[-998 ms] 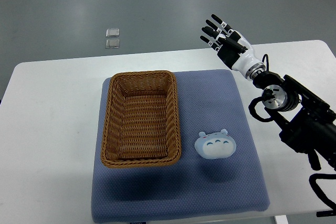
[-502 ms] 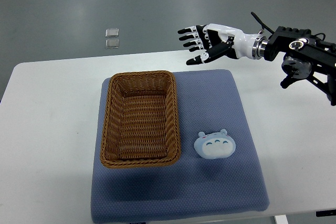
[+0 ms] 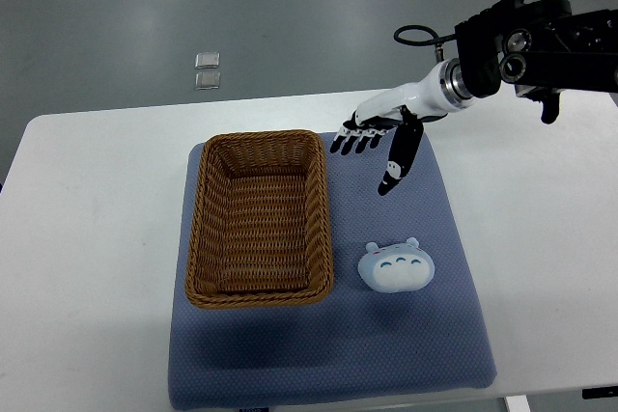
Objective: Place blue toy in brown basket
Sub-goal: 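Lower the right hand down onto the pale blue toy, then close the right hand fingers around the pale blue toy, then lift the toy with the right hand and carry it over the basket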
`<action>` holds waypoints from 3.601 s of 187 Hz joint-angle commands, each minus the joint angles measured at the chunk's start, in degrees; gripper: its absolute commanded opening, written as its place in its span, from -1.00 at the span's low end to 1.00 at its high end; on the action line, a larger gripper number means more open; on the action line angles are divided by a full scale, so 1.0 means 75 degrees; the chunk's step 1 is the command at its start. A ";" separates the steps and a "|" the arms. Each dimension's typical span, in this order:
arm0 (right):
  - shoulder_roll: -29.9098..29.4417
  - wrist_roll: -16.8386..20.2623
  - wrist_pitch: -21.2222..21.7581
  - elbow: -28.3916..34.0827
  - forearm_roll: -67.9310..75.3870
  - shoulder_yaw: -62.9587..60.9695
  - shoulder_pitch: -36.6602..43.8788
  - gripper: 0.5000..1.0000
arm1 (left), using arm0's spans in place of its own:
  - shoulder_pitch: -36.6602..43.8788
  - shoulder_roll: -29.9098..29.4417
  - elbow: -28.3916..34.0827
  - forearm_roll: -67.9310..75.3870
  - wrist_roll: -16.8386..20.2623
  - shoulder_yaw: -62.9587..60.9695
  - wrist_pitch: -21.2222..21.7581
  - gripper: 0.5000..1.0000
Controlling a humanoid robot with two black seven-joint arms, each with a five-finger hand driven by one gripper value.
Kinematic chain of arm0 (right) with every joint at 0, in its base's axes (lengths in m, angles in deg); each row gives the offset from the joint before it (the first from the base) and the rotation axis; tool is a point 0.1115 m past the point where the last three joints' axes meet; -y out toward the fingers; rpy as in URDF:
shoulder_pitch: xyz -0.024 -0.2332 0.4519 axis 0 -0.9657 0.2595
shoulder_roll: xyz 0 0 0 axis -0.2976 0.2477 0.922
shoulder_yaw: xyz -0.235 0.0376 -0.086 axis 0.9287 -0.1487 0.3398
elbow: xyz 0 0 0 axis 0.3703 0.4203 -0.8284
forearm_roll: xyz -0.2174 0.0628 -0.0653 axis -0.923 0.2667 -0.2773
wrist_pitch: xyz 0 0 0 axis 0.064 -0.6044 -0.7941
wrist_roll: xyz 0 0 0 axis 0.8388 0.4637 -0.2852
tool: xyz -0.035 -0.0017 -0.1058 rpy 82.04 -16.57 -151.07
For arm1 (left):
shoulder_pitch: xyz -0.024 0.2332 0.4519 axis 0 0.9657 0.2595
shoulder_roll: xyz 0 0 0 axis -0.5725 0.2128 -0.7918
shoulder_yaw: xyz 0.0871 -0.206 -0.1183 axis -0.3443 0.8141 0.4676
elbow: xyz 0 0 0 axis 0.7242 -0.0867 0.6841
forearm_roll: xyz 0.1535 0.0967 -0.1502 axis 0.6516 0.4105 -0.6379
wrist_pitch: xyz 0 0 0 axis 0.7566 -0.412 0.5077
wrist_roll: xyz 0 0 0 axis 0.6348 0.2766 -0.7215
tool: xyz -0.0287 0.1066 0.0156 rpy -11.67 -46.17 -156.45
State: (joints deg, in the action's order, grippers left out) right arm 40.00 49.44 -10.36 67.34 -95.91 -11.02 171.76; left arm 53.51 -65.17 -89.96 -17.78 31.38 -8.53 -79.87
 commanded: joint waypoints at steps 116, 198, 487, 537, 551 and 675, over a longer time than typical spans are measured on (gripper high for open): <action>0.0437 0.0018 -0.0711 0.1343 0.0003 0.0834 -0.0237 0.60 | 0.0010 0.0000 0.0059 -0.0015 0.0008 0.0026 0.0004 1.00; 0.0554 0.0018 -0.1192 0.1285 -0.0278 0.0752 -0.1151 0.60 | 0.0022 0.0000 0.0071 -0.0015 -0.0003 0.0026 0.0004 1.00; 0.1035 0.0018 -0.1509 0.1027 -0.1098 0.0084 -0.1351 -0.70 | 0.0033 0.0000 0.0095 -0.0015 -0.0003 0.0026 0.0016 1.00; 0.0075 0.0018 -0.1462 0.0605 -0.0278 -0.0373 -0.0132 -0.63 | 0.0033 0.0000 0.0036 -0.0015 -0.0003 0.0014 0.0016 1.00; -0.0442 0.0018 -0.1509 0.0218 -0.0102 -0.0362 -0.0108 -0.62 | 0.0033 0.0000 0.0036 -0.0027 -0.0003 0.0014 0.0016 1.00; -0.3547 0.0006 -0.2528 -0.2430 0.0214 -0.0385 -0.1632 -0.54 | 0.0033 0.0000 0.0024 -0.0027 0.0008 0.0026 0.0016 1.00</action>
State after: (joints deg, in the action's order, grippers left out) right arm 13.58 49.49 -28.39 49.99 -94.14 -13.95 161.41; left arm 53.74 -65.17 -89.86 -17.92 31.43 -8.37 -79.75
